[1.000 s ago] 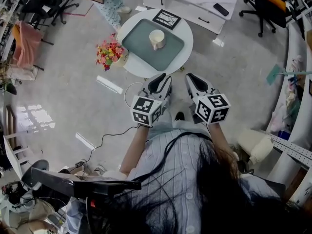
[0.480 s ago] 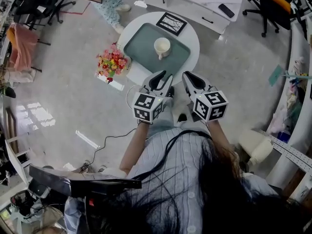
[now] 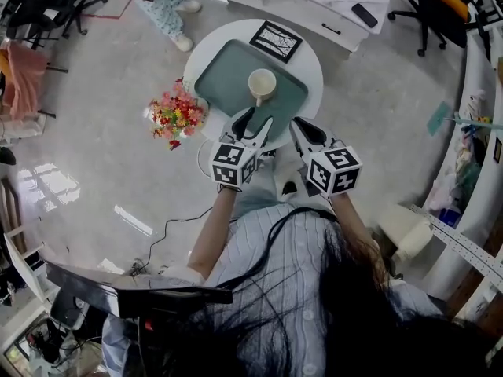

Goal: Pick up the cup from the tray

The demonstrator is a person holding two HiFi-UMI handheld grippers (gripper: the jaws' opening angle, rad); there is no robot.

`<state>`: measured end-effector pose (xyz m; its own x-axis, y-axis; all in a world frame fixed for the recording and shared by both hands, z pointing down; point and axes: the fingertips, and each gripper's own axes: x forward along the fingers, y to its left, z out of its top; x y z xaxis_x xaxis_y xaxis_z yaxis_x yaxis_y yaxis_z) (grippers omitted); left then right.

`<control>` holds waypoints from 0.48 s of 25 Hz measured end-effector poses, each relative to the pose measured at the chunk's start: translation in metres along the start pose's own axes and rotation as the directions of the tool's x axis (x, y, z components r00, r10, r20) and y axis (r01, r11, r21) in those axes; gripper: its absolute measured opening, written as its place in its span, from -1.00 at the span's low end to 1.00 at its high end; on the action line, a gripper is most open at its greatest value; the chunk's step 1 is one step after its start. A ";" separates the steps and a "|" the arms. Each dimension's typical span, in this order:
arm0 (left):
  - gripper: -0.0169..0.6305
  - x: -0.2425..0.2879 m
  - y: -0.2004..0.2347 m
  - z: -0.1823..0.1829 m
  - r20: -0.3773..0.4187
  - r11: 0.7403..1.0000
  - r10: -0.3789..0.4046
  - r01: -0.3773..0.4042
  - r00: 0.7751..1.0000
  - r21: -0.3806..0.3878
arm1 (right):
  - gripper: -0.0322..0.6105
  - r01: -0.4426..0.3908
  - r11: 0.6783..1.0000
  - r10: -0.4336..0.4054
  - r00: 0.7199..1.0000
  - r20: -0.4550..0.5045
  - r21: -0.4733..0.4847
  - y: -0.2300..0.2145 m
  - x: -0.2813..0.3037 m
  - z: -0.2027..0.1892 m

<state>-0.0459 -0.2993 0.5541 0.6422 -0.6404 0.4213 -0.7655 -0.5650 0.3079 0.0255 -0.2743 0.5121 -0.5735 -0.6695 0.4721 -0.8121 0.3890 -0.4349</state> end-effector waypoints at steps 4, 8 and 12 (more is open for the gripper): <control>-0.26 0.018 0.024 -0.013 -0.039 1.000 0.002 -0.003 0.999 -0.020 | -0.77 0.000 1.000 0.000 1.000 -0.022 0.030 -0.003 0.018 0.002; -0.14 0.041 0.050 -0.021 -0.067 1.000 0.022 -0.023 0.997 -0.019 | -0.77 -0.005 0.998 0.007 0.999 -0.043 0.056 -0.004 0.035 0.005; 0.20 0.068 0.064 -0.033 -0.127 1.000 0.000 0.002 0.992 0.015 | -0.77 0.007 0.998 -0.003 0.998 -0.064 0.063 -0.009 0.050 0.005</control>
<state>-0.0523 -0.3620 0.6305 0.6318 -0.5689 0.5265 -0.7635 -0.5741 0.2959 0.0048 -0.3150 0.5358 -0.5768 -0.6289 0.5213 -0.8077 0.3440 -0.4788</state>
